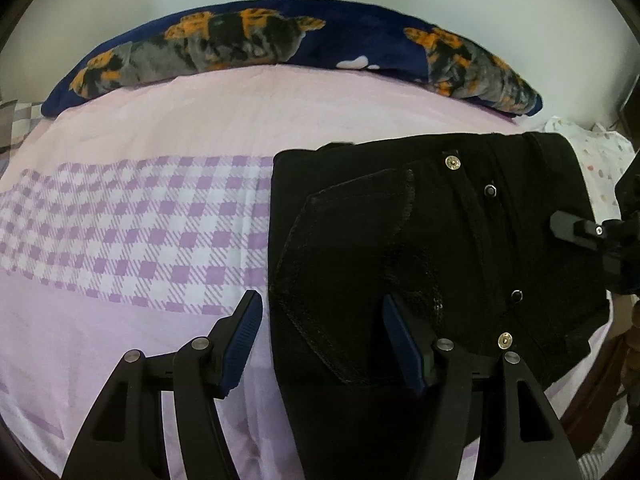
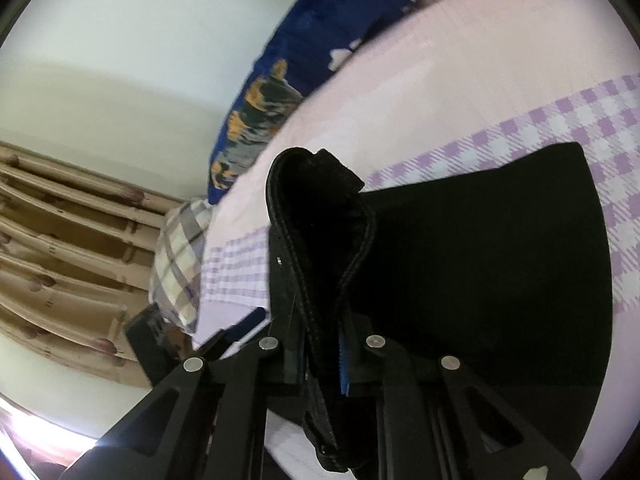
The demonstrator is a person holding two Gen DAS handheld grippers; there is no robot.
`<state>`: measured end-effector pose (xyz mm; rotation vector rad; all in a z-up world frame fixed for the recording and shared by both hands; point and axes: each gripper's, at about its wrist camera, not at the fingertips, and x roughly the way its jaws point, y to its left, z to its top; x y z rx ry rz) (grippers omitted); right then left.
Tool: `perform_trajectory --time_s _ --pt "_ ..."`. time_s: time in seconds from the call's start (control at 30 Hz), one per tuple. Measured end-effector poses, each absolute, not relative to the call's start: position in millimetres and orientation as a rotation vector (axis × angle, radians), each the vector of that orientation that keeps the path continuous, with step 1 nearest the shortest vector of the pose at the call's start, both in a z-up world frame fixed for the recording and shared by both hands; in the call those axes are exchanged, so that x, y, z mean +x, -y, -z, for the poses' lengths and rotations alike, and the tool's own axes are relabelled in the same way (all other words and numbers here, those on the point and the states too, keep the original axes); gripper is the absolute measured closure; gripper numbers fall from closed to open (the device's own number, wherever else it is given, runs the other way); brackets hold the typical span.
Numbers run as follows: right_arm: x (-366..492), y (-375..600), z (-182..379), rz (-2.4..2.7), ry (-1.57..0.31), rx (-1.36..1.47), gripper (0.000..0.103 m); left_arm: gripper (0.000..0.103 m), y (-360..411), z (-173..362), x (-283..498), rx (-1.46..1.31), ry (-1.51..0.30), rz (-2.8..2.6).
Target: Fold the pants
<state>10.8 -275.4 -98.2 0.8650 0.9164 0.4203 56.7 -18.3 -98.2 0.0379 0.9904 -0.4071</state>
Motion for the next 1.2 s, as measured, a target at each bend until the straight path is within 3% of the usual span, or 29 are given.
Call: perform_trajectory --time_s 0.3,0.77,0.83,0.9,1.2 --pt "-7 303 75 -0.358 -0.858 0.844 0.091 0.04 34 70 49 0.034 -0.926 0.482" --pt "-16 364 142 -0.183 -0.892 0.926 0.092 0.039 87 76 34 0.114 -0.95 0.633" --pt "-15 365 148 -0.179 -0.906 0.929 0.09 0.04 95 85 31 0.133 -0.989 0.676" --pt "-15 366 148 -0.166 -0.924 0.931 0.078 0.039 101 94 30 0.152 -1.028 0.7" --pt "-55 369 114 -0.142 -0.912 0.857 0.073 0.039 102 104 32 0.16 -1.074 0.717"
